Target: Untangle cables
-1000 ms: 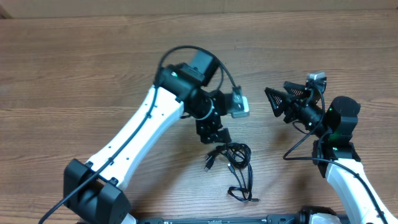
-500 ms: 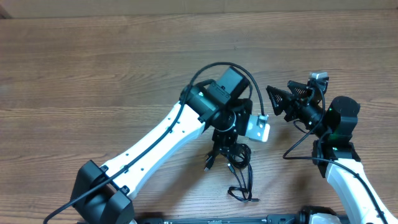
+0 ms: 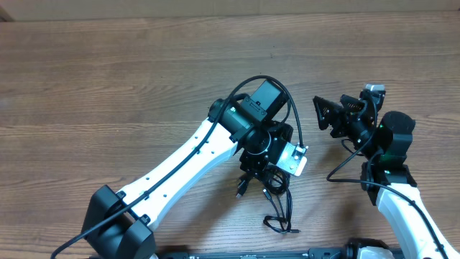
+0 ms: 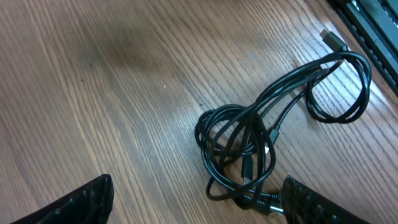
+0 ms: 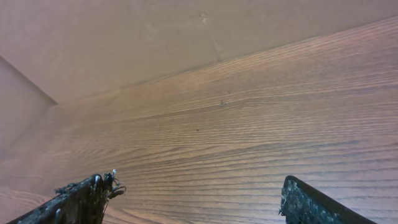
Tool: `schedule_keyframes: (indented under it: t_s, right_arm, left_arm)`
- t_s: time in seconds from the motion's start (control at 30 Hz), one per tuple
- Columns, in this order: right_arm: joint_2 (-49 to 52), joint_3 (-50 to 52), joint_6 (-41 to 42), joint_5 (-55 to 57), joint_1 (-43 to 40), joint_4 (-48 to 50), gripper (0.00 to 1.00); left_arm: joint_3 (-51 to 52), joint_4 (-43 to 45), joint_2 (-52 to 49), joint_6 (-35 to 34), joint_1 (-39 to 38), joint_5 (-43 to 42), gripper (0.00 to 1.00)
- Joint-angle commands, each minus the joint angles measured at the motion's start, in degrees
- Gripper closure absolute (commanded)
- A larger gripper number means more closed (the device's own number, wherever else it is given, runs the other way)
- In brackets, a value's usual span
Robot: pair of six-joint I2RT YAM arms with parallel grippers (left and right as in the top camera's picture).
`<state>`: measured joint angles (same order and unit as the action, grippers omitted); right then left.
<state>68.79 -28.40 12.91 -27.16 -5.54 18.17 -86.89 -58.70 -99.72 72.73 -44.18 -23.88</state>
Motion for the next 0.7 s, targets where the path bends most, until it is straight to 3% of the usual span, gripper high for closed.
schedule_keyframes:
  t_s: [0.0, 0.27, 0.43, 0.67]
  right_arm:
    - [-0.2, -0.92, 0.83, 1.62, 0.15, 0.13, 0.12]
    - [-0.2, -0.92, 0.79, 1.66, 0.15, 0.15, 0.1]
    - [-0.2, -0.92, 0.81, 1.64, 0.15, 0.15, 0.1]
    - [-0.2, -0.92, 0.81, 1.64, 0.15, 0.13, 0.1]
  left_arm:
    - [0.55, -0.26, -2.47, 6.12, -0.26, -1.7, 0.15]
    - [0.55, -0.5, -6.47, 7.06, -3.3, -4.55, 0.2]
    - [0.55, -1.27, -7.43, 7.04, -5.05, -6.86, 0.16]
    - [0.55, -4.76, -9.77, 7.02, -5.46, -7.48, 0.21]
